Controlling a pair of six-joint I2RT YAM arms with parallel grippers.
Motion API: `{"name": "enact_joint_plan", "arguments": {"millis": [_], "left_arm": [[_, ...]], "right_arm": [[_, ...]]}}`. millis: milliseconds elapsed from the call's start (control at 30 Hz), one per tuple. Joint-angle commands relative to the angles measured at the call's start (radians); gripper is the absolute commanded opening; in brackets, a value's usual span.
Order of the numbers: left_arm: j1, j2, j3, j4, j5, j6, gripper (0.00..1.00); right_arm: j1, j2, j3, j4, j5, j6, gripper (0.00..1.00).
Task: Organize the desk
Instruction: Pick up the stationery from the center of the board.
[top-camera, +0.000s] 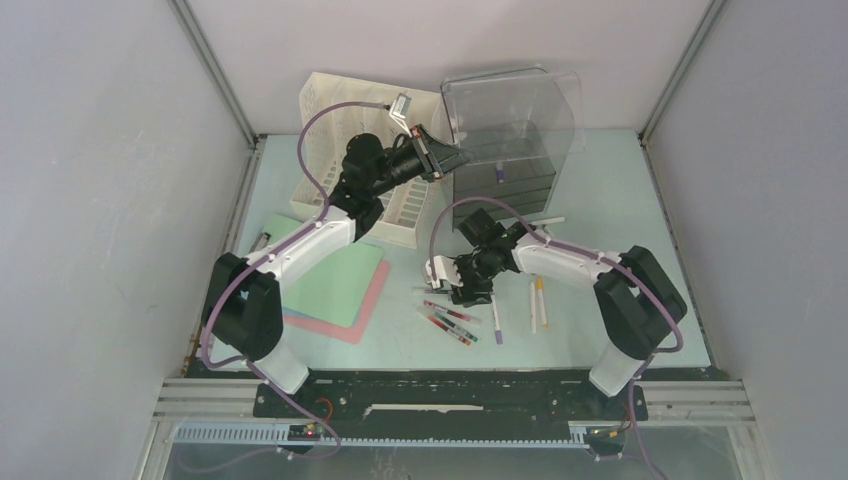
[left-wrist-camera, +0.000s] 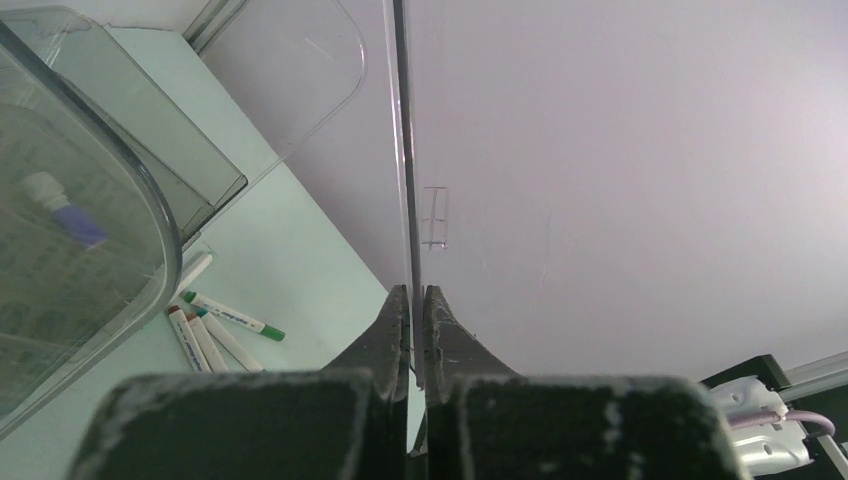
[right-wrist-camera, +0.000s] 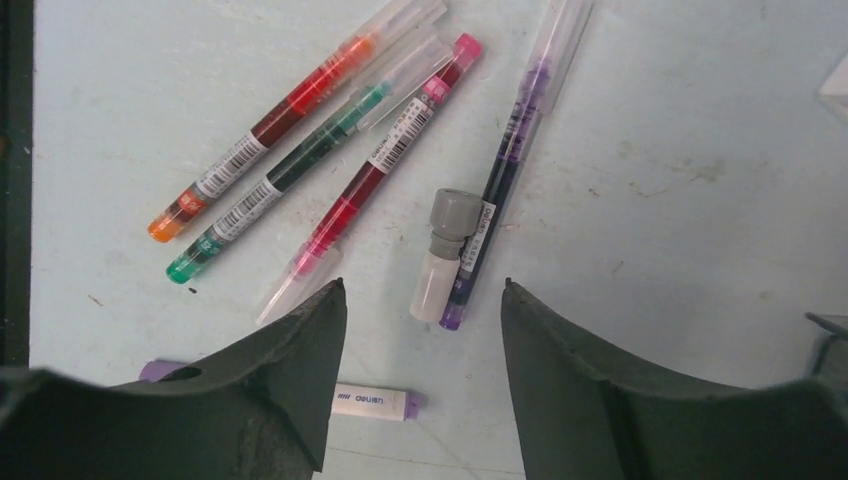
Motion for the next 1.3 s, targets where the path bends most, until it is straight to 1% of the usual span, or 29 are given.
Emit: {"name": "enact_joint_plan", "arguments": {"millis": [0, 167, 367, 533, 1000, 1267], "left_arm": [[0.005, -0.056, -0.006, 0.105, 0.041, 0.03, 0.0], [0.005, -0.056, -0.006, 0.105, 0.041, 0.029, 0.0], [0.006, -0.057, -0.006, 0.105, 0.041, 0.028, 0.0], [0.005, -0.057, -0.006, 0.105, 0.041, 0.027, 0.0], [0.005, -0.059, -0.006, 0.105, 0.041, 0.027, 0.0], [0.005, -0.057, -0.007, 0.105, 0.04, 0.027, 0.0]], "right_arm": [[0.02, 0.05, 0.059, 0.02, 0.08, 0.075, 0.64], [0.023, 0.085, 0.073, 0.024, 0.126, 0.09, 0.61], [0.024, 0.117, 0.076, 0.016, 0.132, 0.085, 0.58], [0.025, 0.144, 0.106, -0.023, 0.132, 0.089, 0.51], [0.029, 0.176, 0.107, -0.042, 0.152, 0.06, 0.41], [0.028, 0.199, 0.123, -0.064, 0.181, 0.052, 0.29]]}}
